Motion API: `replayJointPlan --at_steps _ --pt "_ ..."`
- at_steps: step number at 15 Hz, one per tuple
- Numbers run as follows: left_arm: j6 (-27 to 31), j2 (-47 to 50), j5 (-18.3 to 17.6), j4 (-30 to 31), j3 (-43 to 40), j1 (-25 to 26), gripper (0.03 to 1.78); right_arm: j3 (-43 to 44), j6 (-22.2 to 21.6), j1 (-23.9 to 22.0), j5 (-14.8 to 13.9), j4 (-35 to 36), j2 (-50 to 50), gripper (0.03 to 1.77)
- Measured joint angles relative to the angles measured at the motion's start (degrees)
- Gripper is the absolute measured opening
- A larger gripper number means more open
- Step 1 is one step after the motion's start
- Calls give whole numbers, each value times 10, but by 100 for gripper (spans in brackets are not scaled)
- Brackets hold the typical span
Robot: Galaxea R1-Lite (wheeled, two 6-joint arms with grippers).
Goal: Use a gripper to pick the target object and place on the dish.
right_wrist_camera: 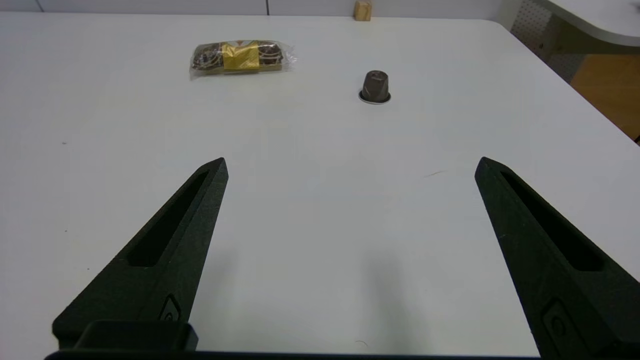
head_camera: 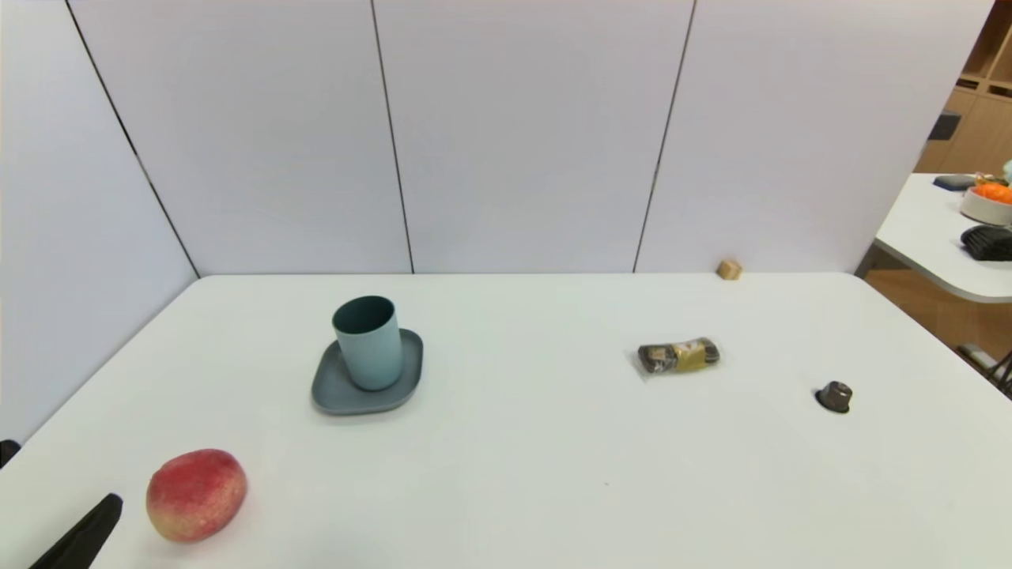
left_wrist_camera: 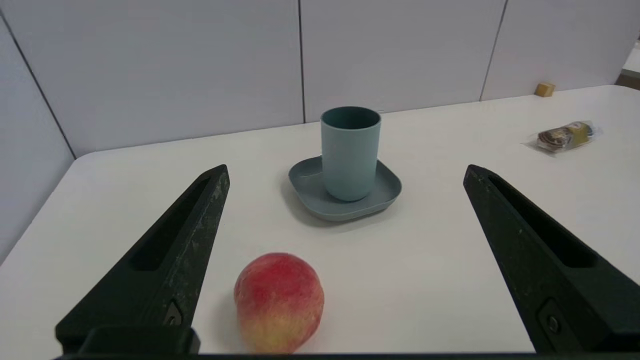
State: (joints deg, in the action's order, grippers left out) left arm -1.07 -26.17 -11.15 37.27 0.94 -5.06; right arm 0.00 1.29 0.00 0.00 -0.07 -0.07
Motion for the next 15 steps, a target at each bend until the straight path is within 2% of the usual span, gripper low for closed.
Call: replayJointPlan --at_steps 5,7,8,11,12,15 --pt "13 142 3 -147 -8 34 169 0 0 0 0 0 0 171" --pt "15 200 7 -226 -8 40 169 0 0 0 0 0 0 171" --pt "15 222 19 -267 -8 42 169 0 0 0 0 0 0 171" --pt "14 252 102 -363 -8 45 169 0 0 0 0 0 0 171" --pt "12 256 113 -379 -8 45 169 0 0 0 0 0 0 171" --pt "8 262 116 -374 -9 45 169 0 0 0 0 0 0 171"
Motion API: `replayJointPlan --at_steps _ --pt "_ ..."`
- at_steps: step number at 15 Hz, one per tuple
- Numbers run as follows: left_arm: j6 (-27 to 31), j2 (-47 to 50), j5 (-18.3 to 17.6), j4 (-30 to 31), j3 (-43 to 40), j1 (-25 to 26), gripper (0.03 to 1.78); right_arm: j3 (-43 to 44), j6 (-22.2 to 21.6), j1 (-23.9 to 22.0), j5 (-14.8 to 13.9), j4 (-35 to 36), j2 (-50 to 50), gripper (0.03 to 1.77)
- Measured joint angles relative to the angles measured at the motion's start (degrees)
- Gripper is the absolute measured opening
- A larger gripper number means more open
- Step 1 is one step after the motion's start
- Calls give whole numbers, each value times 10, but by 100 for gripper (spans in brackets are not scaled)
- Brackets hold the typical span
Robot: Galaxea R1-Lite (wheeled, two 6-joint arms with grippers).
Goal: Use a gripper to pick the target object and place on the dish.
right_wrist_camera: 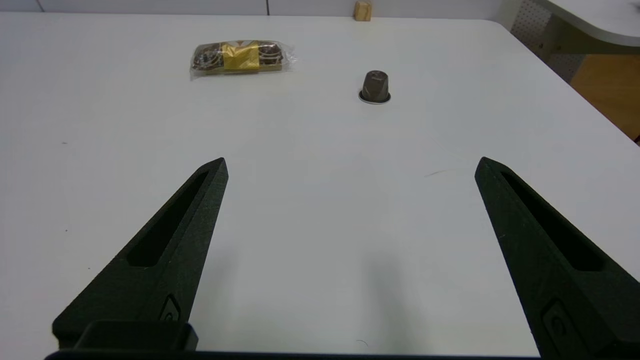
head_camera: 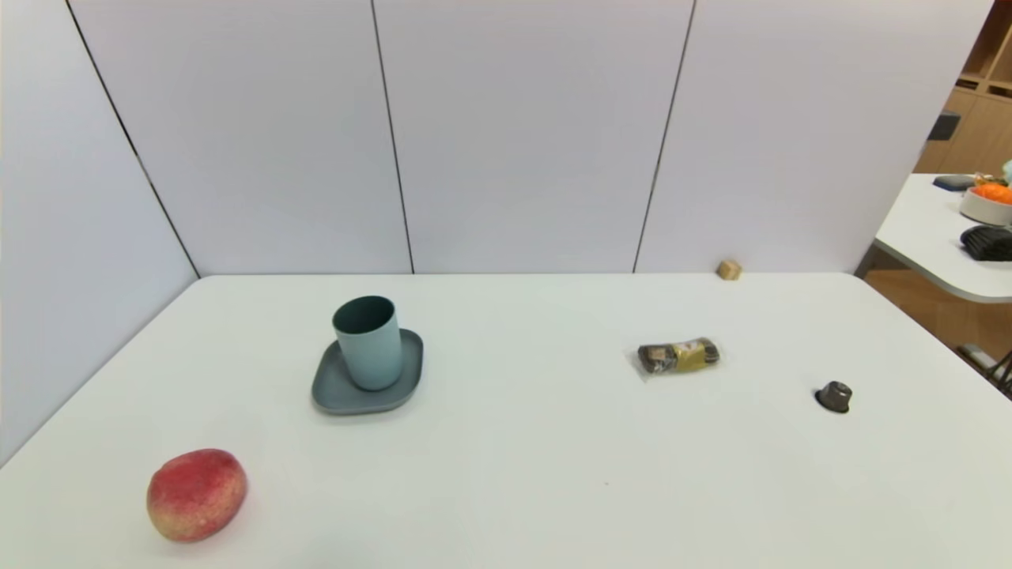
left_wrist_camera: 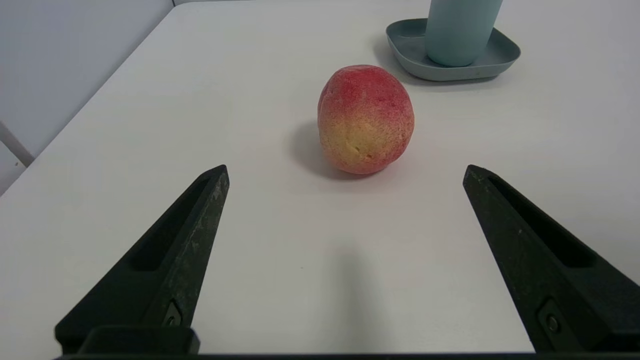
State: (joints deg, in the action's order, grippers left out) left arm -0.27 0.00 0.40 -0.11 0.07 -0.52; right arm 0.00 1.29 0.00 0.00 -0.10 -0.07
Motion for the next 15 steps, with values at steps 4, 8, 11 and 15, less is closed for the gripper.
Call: replayJointPlan --at_steps 4,8,11,15 --pt "-34 1 3 1 0 0 169 0 0 0 0 0 0 171" --pt "-38 1 8 1 0 0 169 0 0 0 0 0 0 171" --pt "-38 1 8 1 0 0 169 0 0 0 -1 0 0 171" --pt "-38 1 8 1 0 0 169 0 -4 0 -3 0 0 171"
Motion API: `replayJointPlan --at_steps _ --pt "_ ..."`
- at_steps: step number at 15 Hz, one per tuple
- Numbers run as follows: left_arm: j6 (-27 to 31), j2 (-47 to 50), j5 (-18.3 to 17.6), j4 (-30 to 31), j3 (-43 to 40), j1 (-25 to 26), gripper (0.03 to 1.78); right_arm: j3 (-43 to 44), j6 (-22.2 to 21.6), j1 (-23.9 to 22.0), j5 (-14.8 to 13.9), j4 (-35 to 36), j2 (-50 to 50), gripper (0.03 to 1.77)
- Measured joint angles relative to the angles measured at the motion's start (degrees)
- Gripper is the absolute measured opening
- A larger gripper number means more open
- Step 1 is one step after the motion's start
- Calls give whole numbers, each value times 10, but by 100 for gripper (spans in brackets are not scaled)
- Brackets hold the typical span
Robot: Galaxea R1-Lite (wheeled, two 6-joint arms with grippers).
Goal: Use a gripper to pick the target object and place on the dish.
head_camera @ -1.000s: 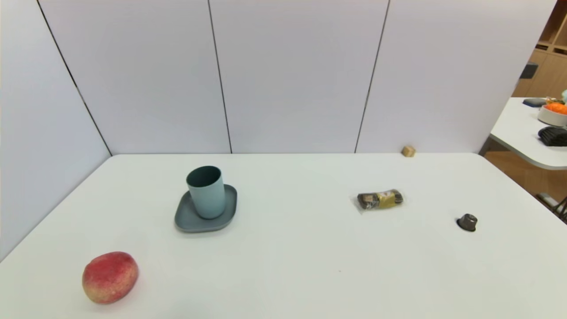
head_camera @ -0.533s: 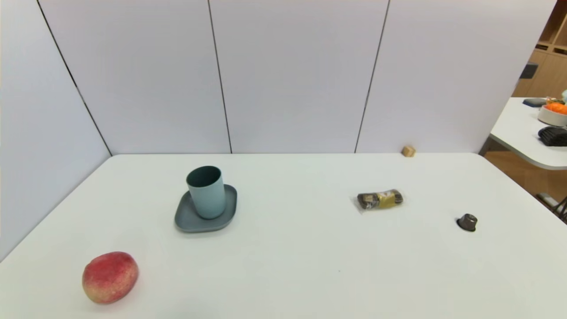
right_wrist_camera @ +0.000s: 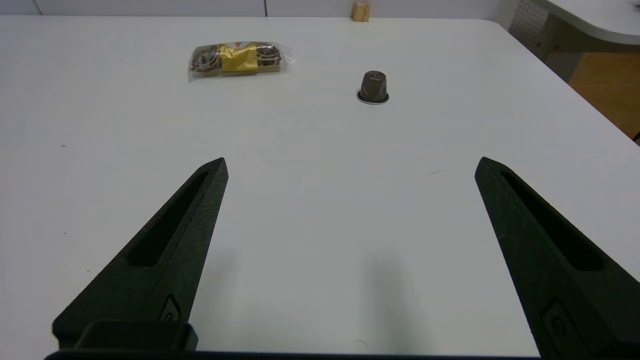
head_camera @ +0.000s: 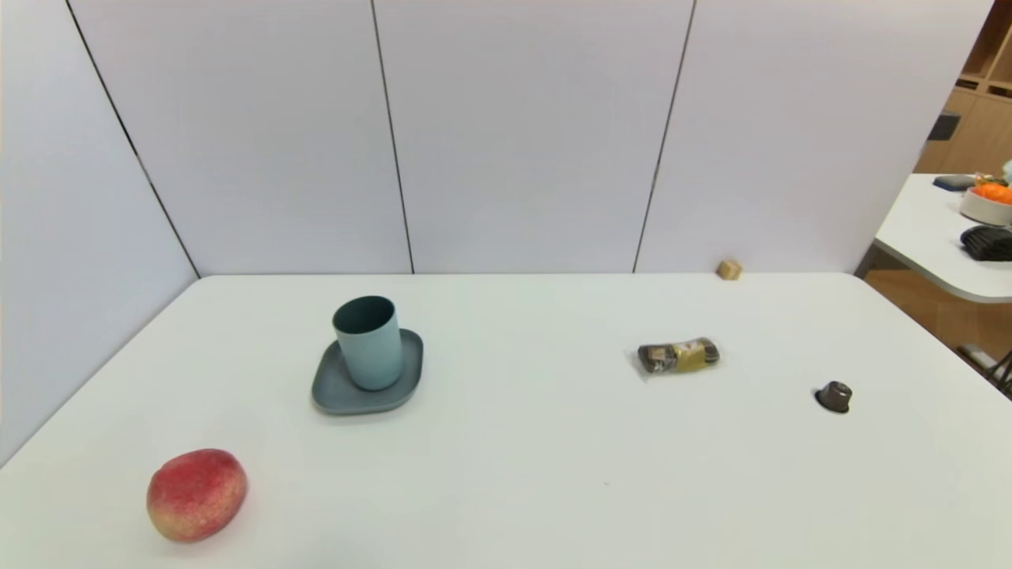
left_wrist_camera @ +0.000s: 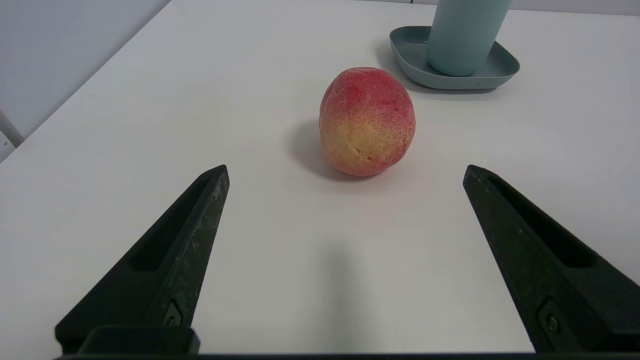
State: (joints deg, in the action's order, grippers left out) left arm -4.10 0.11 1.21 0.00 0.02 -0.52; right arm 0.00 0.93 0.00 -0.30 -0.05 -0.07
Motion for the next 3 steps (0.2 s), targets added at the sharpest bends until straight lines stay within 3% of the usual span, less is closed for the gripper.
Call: replayJointPlan --at_steps 3 --pt "0 0 0 0 0 0 169 0 -4 0 2 0 0 171"
